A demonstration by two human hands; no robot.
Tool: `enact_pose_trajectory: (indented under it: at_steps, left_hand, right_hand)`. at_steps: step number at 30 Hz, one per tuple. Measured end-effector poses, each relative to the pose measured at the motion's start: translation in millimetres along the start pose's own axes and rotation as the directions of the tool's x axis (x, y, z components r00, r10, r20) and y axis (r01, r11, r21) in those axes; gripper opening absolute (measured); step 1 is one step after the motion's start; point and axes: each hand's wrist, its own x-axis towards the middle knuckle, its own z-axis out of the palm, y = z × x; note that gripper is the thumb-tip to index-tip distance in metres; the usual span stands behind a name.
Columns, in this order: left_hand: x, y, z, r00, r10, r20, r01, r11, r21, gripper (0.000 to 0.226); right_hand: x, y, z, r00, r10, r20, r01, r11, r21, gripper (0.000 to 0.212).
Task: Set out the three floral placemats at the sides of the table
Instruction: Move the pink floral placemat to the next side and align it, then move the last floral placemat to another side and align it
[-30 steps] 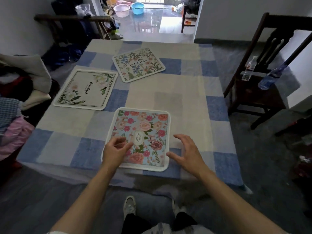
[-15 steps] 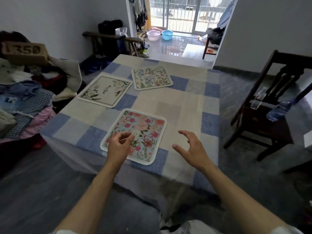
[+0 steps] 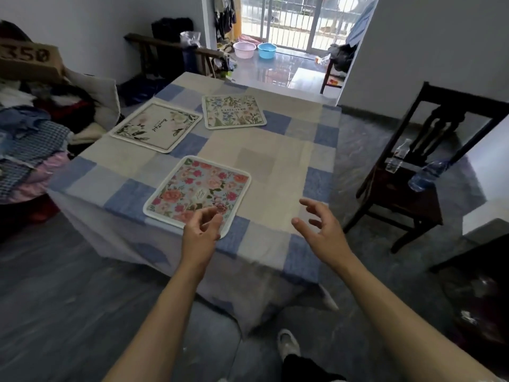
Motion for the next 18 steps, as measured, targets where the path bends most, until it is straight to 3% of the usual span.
enact_pose_trajectory:
  at_steps: [8, 15, 18]
  left_hand:
    - [4, 12, 101, 1.0, 0.008, -0.025, -0.006, 0.997, 0.08, 0.029]
    - [12, 14, 240, 0.987, -0.128, -0.102, 0.124, 0.991, -0.043, 0.018]
    - [26, 24, 280, 0.987, -0.113, -0.112, 0.107, 0.993, -0.059, 0.015]
  right_hand:
    - [38, 74, -67, 0.999, 0.014, 0.03, -0.019, 0.988, 0.151, 0.043]
    - [91, 145, -176, 0.998, 0.055, 0.039, -0.063, 0.969, 0.24, 0.048]
    - [112, 162, -210, 0.997, 0.061, 0.043, -0.07, 0.963, 0.258, 0.047]
